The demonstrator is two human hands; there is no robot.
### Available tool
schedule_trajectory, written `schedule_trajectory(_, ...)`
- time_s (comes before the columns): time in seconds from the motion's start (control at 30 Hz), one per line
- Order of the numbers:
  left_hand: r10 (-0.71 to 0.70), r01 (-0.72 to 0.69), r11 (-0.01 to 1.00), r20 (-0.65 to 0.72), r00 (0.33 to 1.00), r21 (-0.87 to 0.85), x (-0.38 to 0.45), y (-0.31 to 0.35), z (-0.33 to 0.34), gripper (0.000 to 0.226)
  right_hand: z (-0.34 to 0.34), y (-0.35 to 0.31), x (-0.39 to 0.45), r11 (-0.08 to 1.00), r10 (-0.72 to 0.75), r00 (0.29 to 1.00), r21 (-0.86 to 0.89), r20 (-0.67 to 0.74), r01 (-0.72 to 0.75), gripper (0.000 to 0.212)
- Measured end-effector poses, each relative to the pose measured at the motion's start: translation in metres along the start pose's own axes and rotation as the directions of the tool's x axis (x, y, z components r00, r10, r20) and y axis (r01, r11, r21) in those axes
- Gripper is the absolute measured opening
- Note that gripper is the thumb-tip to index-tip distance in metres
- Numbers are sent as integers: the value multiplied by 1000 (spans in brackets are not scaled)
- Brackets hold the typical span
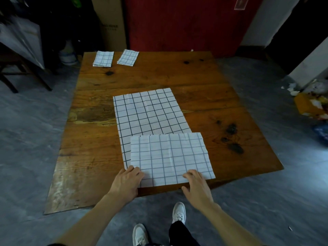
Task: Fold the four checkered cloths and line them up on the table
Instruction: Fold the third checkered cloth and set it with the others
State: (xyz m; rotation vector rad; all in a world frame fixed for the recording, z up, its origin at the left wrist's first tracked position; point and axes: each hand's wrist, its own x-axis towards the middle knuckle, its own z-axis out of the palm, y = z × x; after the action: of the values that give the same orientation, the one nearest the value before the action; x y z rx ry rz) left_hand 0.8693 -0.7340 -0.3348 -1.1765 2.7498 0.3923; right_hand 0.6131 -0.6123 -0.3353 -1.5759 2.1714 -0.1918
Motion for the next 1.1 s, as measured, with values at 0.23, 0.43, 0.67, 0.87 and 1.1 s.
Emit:
schedule_trajectory(0.23,37,-37,999,-116,993,-1,-10,-5,7,33,-4,-4,-1,1000,2,1000,-11,8,-2,45)
schedule_trajectory(0.43,-20,-23,986,-251,968,-164,-9,-1,9,20,-5,-9,-4,999,24,1000,28,17,-24,52)
schedule_trajectory(0.67,54,-156,966,-424,904,-208,15,24,-30,7,-35,-46,-1,985,-151,988,77,-7,152,68)
schedule_trajectory(0.87,185,-337,916,-516,836,-218,33,56,-83,13,-64,-78,6,954,-194,955,183,-225,237,19)
schedule_trajectory(1.1,113,-336,878,-534,838,-342,33,39,-129,15,-117,-76,8,929,-181,889,223,-421,295,14)
